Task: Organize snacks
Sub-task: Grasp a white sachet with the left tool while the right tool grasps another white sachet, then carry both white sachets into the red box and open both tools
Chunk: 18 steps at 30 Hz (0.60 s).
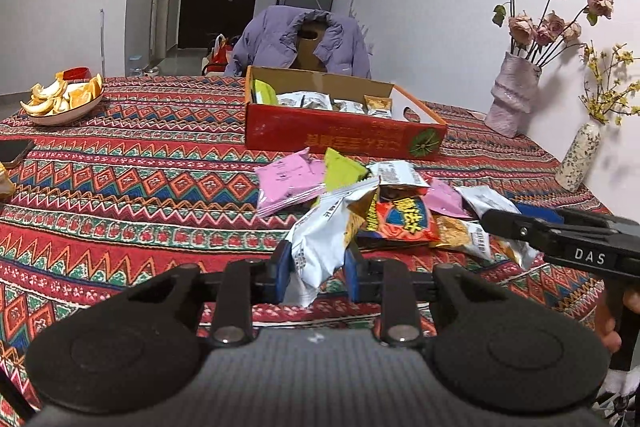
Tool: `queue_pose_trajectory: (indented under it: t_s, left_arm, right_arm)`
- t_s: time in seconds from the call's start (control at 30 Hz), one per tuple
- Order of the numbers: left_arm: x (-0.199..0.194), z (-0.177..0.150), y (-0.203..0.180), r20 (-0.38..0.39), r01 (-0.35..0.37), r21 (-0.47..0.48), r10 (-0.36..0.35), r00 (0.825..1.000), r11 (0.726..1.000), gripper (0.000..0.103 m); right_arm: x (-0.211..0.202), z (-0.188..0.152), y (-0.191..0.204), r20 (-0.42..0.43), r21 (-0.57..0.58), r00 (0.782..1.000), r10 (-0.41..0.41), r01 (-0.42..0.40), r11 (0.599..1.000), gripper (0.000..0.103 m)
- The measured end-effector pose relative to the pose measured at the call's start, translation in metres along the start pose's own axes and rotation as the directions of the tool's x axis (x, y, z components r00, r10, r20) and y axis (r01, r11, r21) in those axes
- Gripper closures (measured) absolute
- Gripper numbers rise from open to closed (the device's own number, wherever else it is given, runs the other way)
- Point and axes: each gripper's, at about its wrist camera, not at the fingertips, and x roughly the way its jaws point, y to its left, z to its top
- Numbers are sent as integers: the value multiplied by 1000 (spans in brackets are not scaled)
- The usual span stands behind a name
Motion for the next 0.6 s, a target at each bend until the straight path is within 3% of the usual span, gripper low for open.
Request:
queue_pose_trajectory:
  t_s: [0.1, 0.4, 0.6]
  left_arm:
    - [-1, 4, -10, 9, 12, 8, -12, 1000, 1000, 76]
    - [17, 24, -24, 12, 50, 16, -50, 999, 999, 76]
    - [60, 77, -14, 13, 69, 19, -69, 998, 997, 76]
  right_arm:
    - [-8, -3, -8, 10, 1, 999, -39, 39, 999, 55]
    - [-3, 0, -26, 14, 10, 998, -53, 53, 999, 55]
    - [24, 38, -48, 26, 32, 1000, 10, -11, 999, 55]
